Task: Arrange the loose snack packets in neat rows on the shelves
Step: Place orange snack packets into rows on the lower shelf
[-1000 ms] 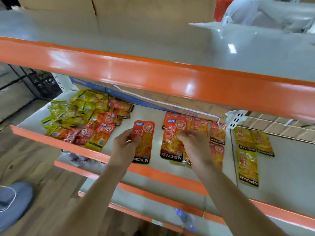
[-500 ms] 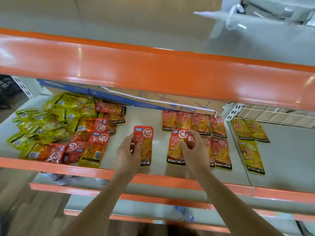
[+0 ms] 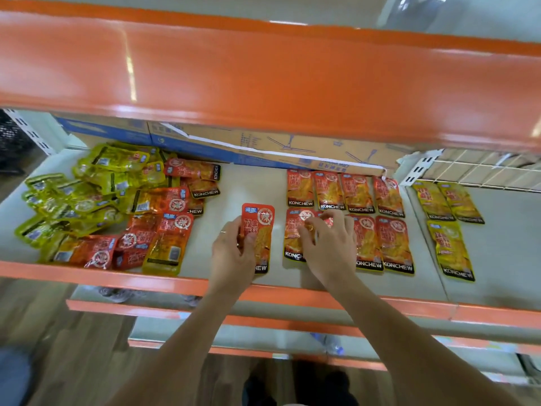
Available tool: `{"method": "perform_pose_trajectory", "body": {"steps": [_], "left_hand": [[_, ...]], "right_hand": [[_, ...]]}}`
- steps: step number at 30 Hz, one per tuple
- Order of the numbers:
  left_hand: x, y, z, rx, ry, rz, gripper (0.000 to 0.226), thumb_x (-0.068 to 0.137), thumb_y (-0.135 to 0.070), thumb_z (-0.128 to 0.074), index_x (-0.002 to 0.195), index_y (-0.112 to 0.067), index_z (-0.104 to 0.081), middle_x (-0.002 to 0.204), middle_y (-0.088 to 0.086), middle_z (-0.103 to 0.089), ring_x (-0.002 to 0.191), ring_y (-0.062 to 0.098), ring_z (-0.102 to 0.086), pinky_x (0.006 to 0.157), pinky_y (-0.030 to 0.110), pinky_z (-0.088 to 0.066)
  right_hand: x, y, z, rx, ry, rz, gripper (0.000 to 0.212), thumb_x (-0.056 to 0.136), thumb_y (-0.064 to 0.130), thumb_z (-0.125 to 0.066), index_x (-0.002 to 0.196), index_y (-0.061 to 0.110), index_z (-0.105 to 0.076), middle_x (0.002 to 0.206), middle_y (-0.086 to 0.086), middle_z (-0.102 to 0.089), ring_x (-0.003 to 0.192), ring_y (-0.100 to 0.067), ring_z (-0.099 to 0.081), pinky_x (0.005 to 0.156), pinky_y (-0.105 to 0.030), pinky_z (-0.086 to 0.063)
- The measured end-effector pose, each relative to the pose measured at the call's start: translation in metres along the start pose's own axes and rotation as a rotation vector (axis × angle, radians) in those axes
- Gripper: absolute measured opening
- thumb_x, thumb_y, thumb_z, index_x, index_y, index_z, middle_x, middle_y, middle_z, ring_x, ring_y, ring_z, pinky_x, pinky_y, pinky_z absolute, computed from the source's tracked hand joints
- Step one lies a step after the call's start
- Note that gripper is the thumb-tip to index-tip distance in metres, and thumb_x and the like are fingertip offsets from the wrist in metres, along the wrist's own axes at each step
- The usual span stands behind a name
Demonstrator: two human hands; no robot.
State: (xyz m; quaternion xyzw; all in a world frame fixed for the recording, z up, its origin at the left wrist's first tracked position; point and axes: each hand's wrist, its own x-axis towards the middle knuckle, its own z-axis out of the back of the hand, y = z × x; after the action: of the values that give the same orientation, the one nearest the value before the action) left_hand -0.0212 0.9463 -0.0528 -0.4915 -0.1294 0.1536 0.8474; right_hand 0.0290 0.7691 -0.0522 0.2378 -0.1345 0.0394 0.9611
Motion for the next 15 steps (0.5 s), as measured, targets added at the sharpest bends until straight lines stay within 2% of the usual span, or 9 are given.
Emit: {"method": "perform_pose_trajectory", "body": {"steps": [2, 4, 6, 7, 9, 10, 12, 14, 15], "left_hand": [[0.000, 0.001, -0.001, 0.004, 0.000, 0.022, 0.038, 0.102, -0.027, -0.055, 0.139, -0.022, -0.050, 0.117, -0.003, -0.064, 0.108, 0.019, -0.061, 0.090, 0.044, -0.057], [0.000, 0.000, -0.002, -0.059, -0.010, 0.053, 0.045, 0.101, -0.026, -0.056, 0.143, -0.031, -0.042, 0.110, -0.001, -0.064, 0.101, 0.017, -0.062, 0.081, 0.031, -0.058], [0.001, 0.000, -0.001, -0.143, -0.009, 0.086, 0.043, 0.101, -0.025, -0.057, 0.137, -0.041, -0.042, 0.106, -0.002, -0.063, 0.097, 0.017, -0.063, 0.069, 0.021, -0.055], [0.002, 0.000, -0.001, -0.159, -0.015, 0.098, 0.037, 0.101, -0.025, -0.057, 0.131, -0.044, -0.045, 0.108, -0.002, -0.064, 0.100, 0.018, -0.063, 0.069, 0.023, -0.056], [0.009, -0.001, -0.001, -0.117, -0.056, 0.094, 0.024, 0.101, -0.024, -0.056, 0.119, -0.040, -0.056, 0.107, -0.004, -0.066, 0.102, 0.018, -0.063, 0.079, 0.039, -0.059], [0.014, -0.003, 0.000, -0.091, -0.074, 0.081, 0.020, 0.100, -0.022, -0.056, 0.114, -0.034, -0.061, 0.103, -0.006, -0.067, 0.098, 0.015, -0.063, 0.082, 0.042, -0.059], [0.029, -0.013, -0.002, -0.067, -0.064, 0.056, 0.018, 0.099, -0.018, -0.056, 0.113, -0.025, -0.066, 0.099, -0.010, -0.066, 0.088, 0.005, -0.063, 0.079, 0.034, -0.058], [0.050, -0.025, -0.006, -0.048, -0.005, 0.041, 0.024, 0.098, -0.017, -0.057, 0.120, -0.022, -0.064, 0.106, -0.008, -0.066, 0.089, 0.006, -0.064, 0.075, 0.022, -0.056], [0.061, -0.030, -0.009, -0.042, 0.027, 0.038, 0.027, 0.097, -0.017, -0.057, 0.124, -0.022, -0.062, 0.111, -0.007, -0.065, 0.095, 0.011, -0.065, 0.079, 0.023, -0.056]], "right_hand": [[-0.005, -0.006, 0.000, 0.025, -0.033, 0.063, 0.020, 0.092, 0.033, -0.066, 0.107, 0.022, -0.074, 0.119, -0.002, -0.056, 0.114, -0.023, -0.043, 0.089, -0.046, -0.047], [-0.012, -0.014, 0.002, 0.016, -0.072, 0.192, 0.018, 0.086, 0.023, -0.072, 0.104, 0.021, -0.074, 0.117, -0.002, -0.058, 0.111, -0.026, -0.048, 0.085, -0.045, -0.046], [-0.020, -0.021, 0.004, 0.035, -0.082, 0.257, 0.025, 0.080, 0.011, -0.073, 0.103, 0.021, -0.073, 0.118, -0.003, -0.059, 0.112, -0.026, -0.048, 0.085, -0.041, -0.040], [-0.023, -0.023, 0.006, 0.052, -0.093, 0.263, 0.029, 0.076, 0.005, -0.070, 0.101, 0.020, -0.073, 0.118, -0.002, -0.059, 0.112, -0.025, -0.047, 0.085, -0.039, -0.036], [-0.029, -0.025, 0.009, 0.115, -0.142, 0.264, 0.029, 0.066, -0.004, -0.059, 0.086, 0.016, -0.069, 0.111, -0.002, -0.059, 0.106, -0.022, -0.046, 0.083, -0.037, -0.033], [-0.032, -0.026, 0.011, 0.166, -0.173, 0.272, 0.026, 0.062, -0.007, -0.053, 0.076, 0.013, -0.063, 0.104, -0.001, -0.059, 0.099, -0.021, -0.046, 0.080, -0.037, -0.034], [-0.034, -0.028, 0.013, 0.274, -0.222, 0.316, 0.025, 0.058, -0.013, -0.045, 0.063, 0.012, -0.048, 0.085, -0.001, -0.056, 0.082, -0.020, -0.044, 0.069, -0.037, -0.034], [-0.033, -0.029, 0.014, 0.348, -0.230, 0.357, 0.028, 0.059, -0.015, -0.041, 0.060, 0.013, -0.041, 0.072, 0.000, -0.052, 0.070, -0.020, -0.040, 0.061, -0.038, -0.030], [-0.032, -0.029, 0.014, 0.373, -0.230, 0.352, 0.031, 0.058, -0.017, -0.041, 0.060, 0.014, -0.040, 0.069, 0.000, -0.050, 0.067, -0.019, -0.039, 0.060, -0.039, -0.028]]}}
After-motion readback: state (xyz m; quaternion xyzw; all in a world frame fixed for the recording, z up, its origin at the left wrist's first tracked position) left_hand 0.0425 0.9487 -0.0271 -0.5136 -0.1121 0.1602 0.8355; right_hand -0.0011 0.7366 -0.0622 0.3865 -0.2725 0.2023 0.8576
